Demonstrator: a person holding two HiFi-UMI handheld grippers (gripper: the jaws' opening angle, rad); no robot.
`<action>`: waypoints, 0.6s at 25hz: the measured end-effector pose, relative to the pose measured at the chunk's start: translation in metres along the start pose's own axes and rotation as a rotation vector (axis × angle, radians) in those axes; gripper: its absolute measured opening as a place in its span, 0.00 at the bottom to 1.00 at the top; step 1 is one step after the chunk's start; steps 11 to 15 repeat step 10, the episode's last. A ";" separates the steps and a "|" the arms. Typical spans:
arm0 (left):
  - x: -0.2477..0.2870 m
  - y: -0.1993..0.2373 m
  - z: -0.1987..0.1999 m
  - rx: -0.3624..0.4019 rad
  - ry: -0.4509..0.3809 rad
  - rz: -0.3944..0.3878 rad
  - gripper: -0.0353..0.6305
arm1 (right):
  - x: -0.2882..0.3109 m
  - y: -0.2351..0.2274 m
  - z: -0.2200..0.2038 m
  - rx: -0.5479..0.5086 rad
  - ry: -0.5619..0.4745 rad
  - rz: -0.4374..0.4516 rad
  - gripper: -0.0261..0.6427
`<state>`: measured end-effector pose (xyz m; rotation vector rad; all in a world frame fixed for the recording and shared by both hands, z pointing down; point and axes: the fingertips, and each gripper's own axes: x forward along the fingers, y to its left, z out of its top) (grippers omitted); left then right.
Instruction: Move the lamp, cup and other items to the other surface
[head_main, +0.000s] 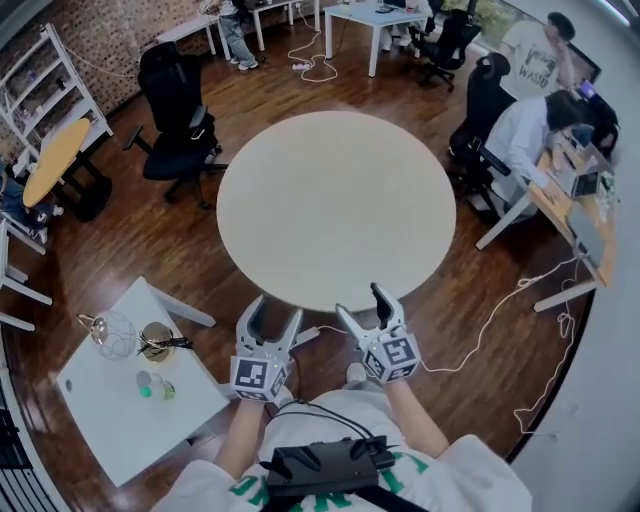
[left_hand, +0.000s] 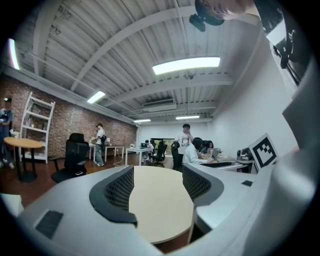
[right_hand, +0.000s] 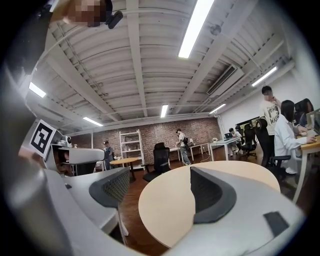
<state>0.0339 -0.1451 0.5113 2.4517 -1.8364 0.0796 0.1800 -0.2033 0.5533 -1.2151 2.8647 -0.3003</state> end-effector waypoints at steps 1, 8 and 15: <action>0.000 -0.002 -0.001 -0.002 0.005 -0.002 0.50 | 0.000 0.000 -0.002 0.002 0.000 0.002 0.65; -0.004 -0.009 -0.020 0.016 0.014 -0.002 0.50 | 0.001 0.012 -0.016 0.016 0.026 0.060 0.65; -0.006 -0.010 -0.022 0.016 0.025 -0.004 0.50 | 0.002 0.018 -0.026 0.020 0.040 0.078 0.65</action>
